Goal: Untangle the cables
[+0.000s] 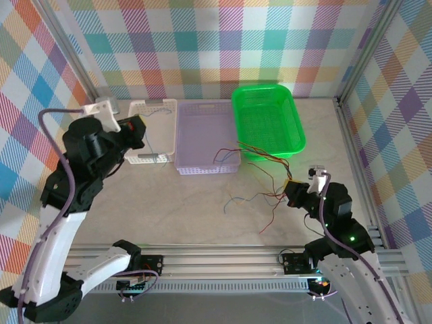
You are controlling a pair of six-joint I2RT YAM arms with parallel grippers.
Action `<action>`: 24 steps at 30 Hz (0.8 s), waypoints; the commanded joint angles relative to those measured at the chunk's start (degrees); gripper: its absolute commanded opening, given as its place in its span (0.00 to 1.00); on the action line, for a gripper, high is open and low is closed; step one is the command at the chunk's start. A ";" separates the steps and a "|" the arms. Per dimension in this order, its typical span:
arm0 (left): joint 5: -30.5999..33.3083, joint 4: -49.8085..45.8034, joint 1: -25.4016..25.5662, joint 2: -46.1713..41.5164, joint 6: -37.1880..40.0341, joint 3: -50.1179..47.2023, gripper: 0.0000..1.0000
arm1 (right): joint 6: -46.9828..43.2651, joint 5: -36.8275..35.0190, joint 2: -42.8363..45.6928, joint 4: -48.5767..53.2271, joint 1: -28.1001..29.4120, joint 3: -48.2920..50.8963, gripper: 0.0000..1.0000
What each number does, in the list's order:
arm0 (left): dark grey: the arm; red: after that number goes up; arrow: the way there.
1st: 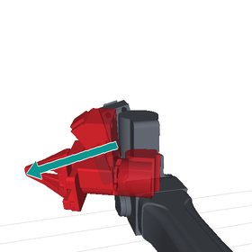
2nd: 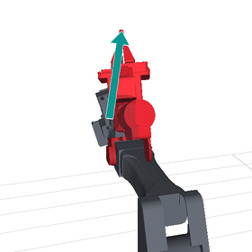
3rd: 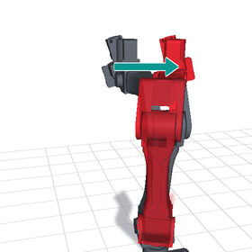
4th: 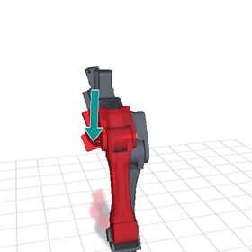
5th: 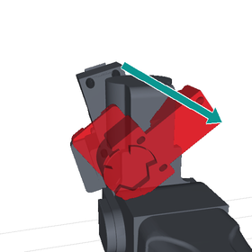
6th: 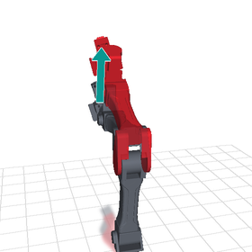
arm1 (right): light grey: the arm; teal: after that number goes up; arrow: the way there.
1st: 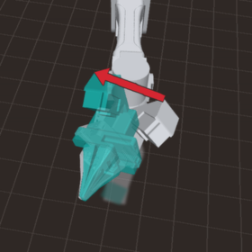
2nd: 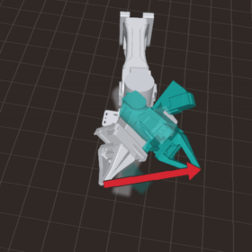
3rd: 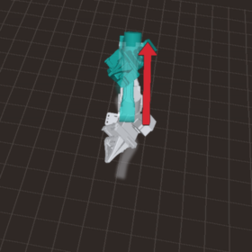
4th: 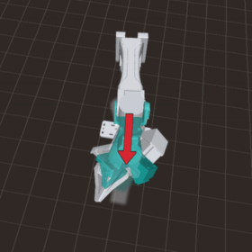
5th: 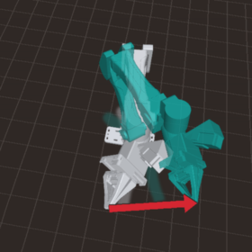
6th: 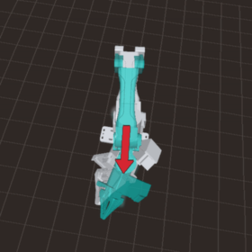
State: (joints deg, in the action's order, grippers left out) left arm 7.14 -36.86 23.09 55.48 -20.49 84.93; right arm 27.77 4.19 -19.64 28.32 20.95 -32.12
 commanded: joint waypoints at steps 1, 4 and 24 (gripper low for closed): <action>1.09 5.76 -0.50 2.19 2.11 2.38 0.00 | -2.02 4.29 1.54 -4.27 -0.30 -4.33 0.00; 1.77 8.57 -0.60 5.69 3.00 4.12 0.00 | -2.43 5.14 0.88 -2.98 -0.31 -8.03 0.00; -1.07 20.42 -12.52 24.77 1.24 8.18 0.00 | -3.37 8.49 -3.74 1.00 -0.25 -22.94 0.00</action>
State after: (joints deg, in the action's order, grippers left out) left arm 6.66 -20.08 11.77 79.37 -18.41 92.44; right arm 25.76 10.46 -23.09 29.85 20.95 -53.52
